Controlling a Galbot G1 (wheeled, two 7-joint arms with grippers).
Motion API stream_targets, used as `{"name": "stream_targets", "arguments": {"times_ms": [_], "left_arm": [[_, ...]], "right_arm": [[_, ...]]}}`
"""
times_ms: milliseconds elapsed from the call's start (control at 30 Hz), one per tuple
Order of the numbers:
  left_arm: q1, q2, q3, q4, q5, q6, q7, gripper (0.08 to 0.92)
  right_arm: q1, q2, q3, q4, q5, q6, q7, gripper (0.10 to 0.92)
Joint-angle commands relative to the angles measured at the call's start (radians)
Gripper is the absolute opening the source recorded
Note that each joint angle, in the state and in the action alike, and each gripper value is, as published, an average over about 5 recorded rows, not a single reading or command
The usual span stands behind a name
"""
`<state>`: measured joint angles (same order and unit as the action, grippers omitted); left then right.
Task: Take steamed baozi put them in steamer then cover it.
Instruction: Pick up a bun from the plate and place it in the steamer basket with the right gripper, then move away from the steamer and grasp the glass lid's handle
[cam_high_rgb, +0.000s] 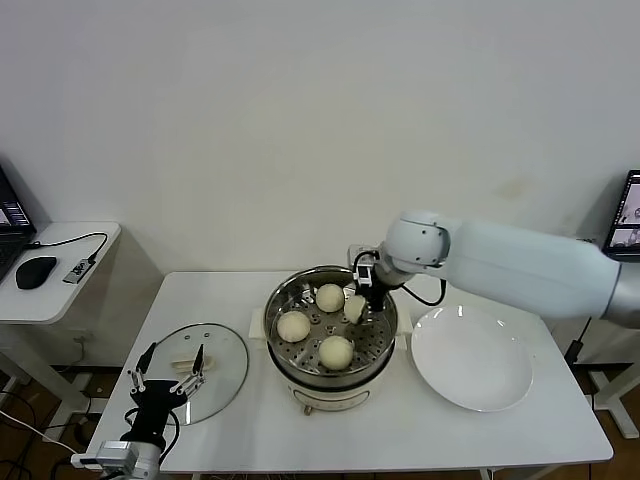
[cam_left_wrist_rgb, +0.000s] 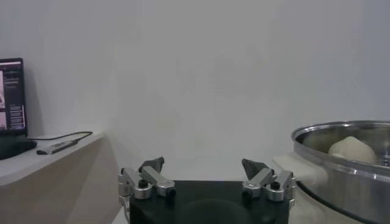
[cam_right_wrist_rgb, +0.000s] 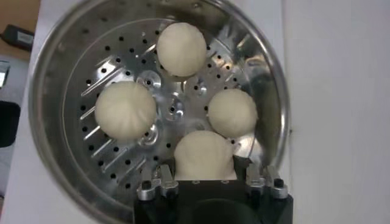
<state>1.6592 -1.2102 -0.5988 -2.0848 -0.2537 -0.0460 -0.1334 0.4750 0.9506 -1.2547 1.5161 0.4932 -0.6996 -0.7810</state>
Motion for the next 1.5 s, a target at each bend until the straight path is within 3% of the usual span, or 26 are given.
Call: {"name": "stream_targets", "arguments": {"times_ms": [33, 300, 533, 633, 733, 833, 933, 1167, 1333, 1500], "left_arm": [[0.001, 0.0, 0.0, 0.0, 0.001, -0.001, 0.001, 0.823], [0.002, 0.0, -0.001, 0.001, 0.001, -0.002, 0.001, 0.823], [-0.006, 0.001, 0.003, 0.007, 0.0, -0.001, 0.001, 0.823], [-0.01, 0.001, 0.006, 0.011, -0.001, 0.0, 0.001, 0.823], [-0.012, 0.002, 0.008, 0.016, 0.0, -0.001, 0.001, 0.823], [-0.011, 0.0, 0.01, 0.02, 0.002, -0.002, 0.001, 0.823], [-0.011, -0.001, 0.008, 0.026, 0.003, -0.004, 0.0, 0.823], [-0.015, -0.007, 0.006, 0.042, 0.018, -0.008, -0.001, 0.823], [-0.013, -0.014, 0.007, 0.045, 0.024, -0.008, -0.001, 0.823], [-0.008, -0.027, 0.014, 0.048, 0.049, -0.003, -0.007, 0.823]], "right_arm": [[-0.057, 0.043, 0.003, -0.065, -0.014, -0.026, 0.018, 0.591], [-0.039, 0.022, 0.024, -0.034, -0.001, -0.026, 0.003, 0.61], [0.049, -0.094, 0.075, 0.111, 0.029, -0.02, -0.039, 0.784], [0.051, -0.174, 0.121, 0.186, 0.028, 0.013, -0.031, 0.816], [0.014, -0.267, 0.168, 0.251, 0.044, 0.061, 0.069, 0.821], [-0.07, -0.375, 0.217, 0.313, 0.127, 0.139, 0.26, 0.823], [-0.279, -0.469, 0.384, 0.366, 0.172, 0.259, 0.439, 0.823], [-0.918, -0.513, 0.928, 0.412, 0.035, 0.562, 0.656, 0.823], [-1.382, -0.377, 1.392, 0.403, -0.102, 0.697, 0.665, 0.823], [-1.646, -0.146, 1.7, 0.372, -0.261, 0.819, 0.622, 0.823]]}}
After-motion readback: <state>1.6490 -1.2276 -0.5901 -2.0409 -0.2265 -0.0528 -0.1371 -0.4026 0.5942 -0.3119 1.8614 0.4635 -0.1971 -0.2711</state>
